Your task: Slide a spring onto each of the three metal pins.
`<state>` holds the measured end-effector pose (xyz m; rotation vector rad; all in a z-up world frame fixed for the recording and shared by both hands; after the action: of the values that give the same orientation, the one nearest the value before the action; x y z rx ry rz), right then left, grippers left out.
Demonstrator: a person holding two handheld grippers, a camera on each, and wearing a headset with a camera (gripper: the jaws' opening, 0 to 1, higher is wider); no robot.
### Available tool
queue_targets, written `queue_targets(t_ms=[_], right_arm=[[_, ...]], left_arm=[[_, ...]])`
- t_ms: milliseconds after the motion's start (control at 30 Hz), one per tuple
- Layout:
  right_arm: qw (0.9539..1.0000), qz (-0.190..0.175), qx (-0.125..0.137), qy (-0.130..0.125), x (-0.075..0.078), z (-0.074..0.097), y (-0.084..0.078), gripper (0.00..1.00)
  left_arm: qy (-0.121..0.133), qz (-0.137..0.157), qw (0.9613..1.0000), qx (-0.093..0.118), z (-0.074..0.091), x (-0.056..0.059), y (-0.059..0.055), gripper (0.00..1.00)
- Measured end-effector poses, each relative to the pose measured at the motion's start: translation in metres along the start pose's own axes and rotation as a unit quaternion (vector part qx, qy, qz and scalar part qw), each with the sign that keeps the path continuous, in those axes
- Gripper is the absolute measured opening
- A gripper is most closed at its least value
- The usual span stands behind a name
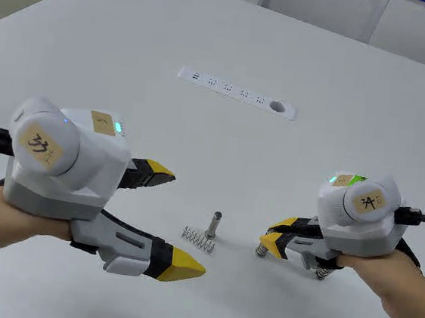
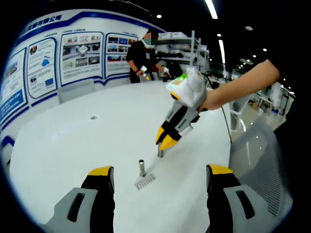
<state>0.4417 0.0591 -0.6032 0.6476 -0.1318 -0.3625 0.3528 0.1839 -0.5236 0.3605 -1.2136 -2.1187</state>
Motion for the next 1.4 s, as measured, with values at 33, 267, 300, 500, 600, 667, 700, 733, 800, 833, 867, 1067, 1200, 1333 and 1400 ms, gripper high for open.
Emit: queue_targets(t_ms=[33, 267, 300, 500, 600, 667, 700, 733, 800, 833, 867, 1067, 1200, 1333, 1400], right_arm=[[1.0000, 0.000, -0.002, 0.000, 0.000, -0.001, -0.001, 0.11], [1.0000, 0.001, -0.004, -0.002, 0.000, -0.002, 0.001, 0.11], [1.0000, 0.000, -0.004, -0.003, 0.000, -0.002, 0.001, 0.11], [0.9997, -0.016, 0.005, -0.020, 0.006, 0.005, 0.004, 0.12], [0.9997, -0.011, 0.007, -0.022, 0.007, 0.009, 0.005, 0.14], [0.9997, -0.010, 0.008, -0.021, 0.006, 0.012, 0.005, 0.14], [0.9997, -0.008, 0.010, -0.022, 0.005, 0.015, 0.006, 0.14], [0.9996, -0.004, 0.013, -0.024, 0.004, 0.017, 0.007, 0.14], [0.9995, 0.006, 0.019, -0.026, 0.002, 0.021, 0.011, 0.14], [0.9994, 0.006, 0.021, -0.027, 0.001, 0.023, 0.013, 0.14], [0.9992, 0.007, 0.027, -0.028, -0.001, 0.025, 0.017, 0.14], [0.9986, 0.016, 0.048, -0.018, -0.014, 0.026, 0.034, 0.14], [0.9984, 0.036, 0.043, 0.000, -0.027, 0.018, 0.039, 0.14], [0.9983, 0.046, 0.034, 0.014, -0.037, 0.009, 0.039, 0.15], [0.9980, 0.052, 0.028, 0.021, -0.042, 0.004, 0.039, 0.15]], left_arm=[[0.000, 0.000, 1.0000, 0.001, 0.000, 0.000, 0.001, 0.79], [-0.002, -0.004, 1.0000, 0.002, 0.000, 0.002, 0.002, 0.79], [-0.001, -0.004, 1.0000, 0.001, 0.000, 0.002, 0.002, 0.79], [0.003, -0.001, 1.0000, 0.006, 0.004, 0.000, 0.003, 0.79], [0.003, -0.003, 1.0000, 0.006, 0.005, -0.001, 0.003, 0.78], [0.003, -0.004, 1.0000, 0.007, 0.005, -0.001, 0.003, 0.78], [0.002, -0.005, 1.0000, 0.007, 0.005, -0.001, 0.004, 0.78], [0.002, -0.006, 0.9999, 0.008, 0.005, -0.001, 0.005, 0.78], [0.000, -0.006, 0.9999, 0.014, 0.005, -0.001, 0.008, 0.78], [-0.001, -0.007, 0.9999, 0.016, 0.006, -0.002, 0.009, 0.79], [0.001, -0.007, 0.9998, 0.017, 0.007, -0.004, 0.010, 0.79], [0.010, -0.006, 0.9998, 0.019, 0.013, -0.013, 0.010, 0.79], [0.014, -0.005, 0.9997, 0.017, 0.016, -0.014, 0.007, 0.78], [0.015, -0.001, 0.9997, 0.017, 0.016, -0.015, 0.004, 0.78], [0.016, 0.001, 0.9997, 0.016, 0.016, -0.015, 0.002, 0.78]])
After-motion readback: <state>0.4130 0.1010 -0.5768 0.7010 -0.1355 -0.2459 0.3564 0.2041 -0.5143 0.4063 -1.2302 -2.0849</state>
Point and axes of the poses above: the centre of the closed fingertips' face, and the gripper's own axes: z roughly backward along the fingers, x roughly to its right, y roughly out of its top, the point moved 3 cm from there along z, roughly backward along the fingers, and after that the axes turned 4 degrees about -x, right-handed, at the moved point
